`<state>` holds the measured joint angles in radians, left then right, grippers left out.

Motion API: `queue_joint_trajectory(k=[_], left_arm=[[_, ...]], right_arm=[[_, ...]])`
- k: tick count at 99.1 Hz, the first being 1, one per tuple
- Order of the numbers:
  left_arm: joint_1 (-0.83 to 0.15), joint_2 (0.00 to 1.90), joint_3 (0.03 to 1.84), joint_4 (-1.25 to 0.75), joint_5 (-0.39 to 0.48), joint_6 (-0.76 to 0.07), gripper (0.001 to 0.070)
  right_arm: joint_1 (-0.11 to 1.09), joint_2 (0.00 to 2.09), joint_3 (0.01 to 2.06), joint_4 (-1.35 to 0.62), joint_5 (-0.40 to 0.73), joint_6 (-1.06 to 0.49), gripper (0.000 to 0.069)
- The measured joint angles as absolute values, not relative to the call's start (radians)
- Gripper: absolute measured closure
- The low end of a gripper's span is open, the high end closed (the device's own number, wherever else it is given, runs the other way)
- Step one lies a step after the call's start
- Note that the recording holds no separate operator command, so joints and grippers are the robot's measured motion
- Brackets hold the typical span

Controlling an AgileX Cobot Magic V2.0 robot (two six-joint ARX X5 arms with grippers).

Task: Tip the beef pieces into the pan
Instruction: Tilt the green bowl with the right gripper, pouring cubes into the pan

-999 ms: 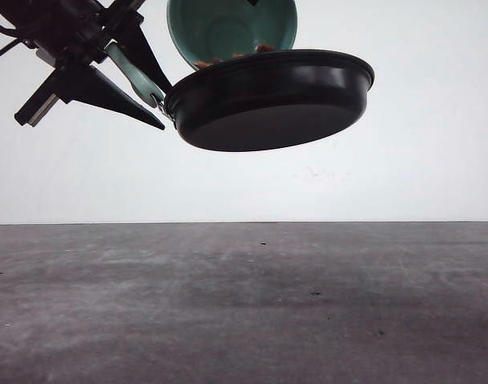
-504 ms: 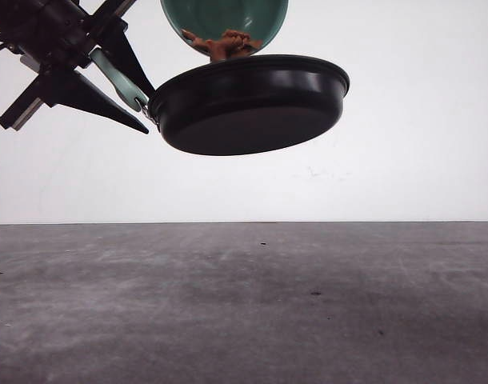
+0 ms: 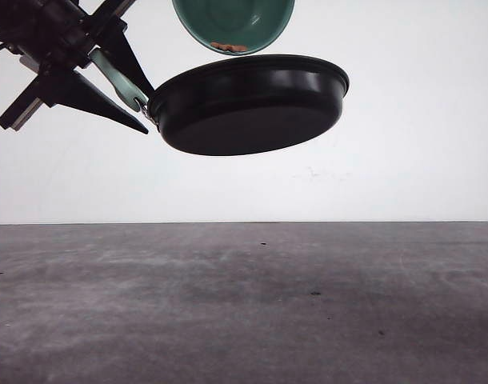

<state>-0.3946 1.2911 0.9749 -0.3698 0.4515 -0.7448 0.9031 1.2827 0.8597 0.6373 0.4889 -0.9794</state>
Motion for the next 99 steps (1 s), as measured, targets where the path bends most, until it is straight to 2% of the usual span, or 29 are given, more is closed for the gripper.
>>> queue_joint_trajectory(k=[28, 76, 86, 99], left_arm=[[-0.392, 1.291, 0.975, -0.370, 0.452, -0.741, 0.0579], [-0.345, 1.291, 0.975, -0.392, 0.450, -0.705, 0.0580], [-0.344, 1.291, 0.975, -0.392, 0.450, -0.695, 0.0580], [-0.344, 1.291, 0.975, -0.392, 0.450, -0.673, 0.0580]], right_arm=[[0.899, 1.303, 0.859, 0.643, 0.500, -0.971, 0.0680], [0.898, 1.303, 0.855, 0.792, 0.464, -0.989, 0.0680], [0.899, 1.303, 0.855, 0.762, 0.478, -0.929, 0.0680], [0.899, 1.292, 0.855, 0.664, 0.551, -0.769, 0.0680]])
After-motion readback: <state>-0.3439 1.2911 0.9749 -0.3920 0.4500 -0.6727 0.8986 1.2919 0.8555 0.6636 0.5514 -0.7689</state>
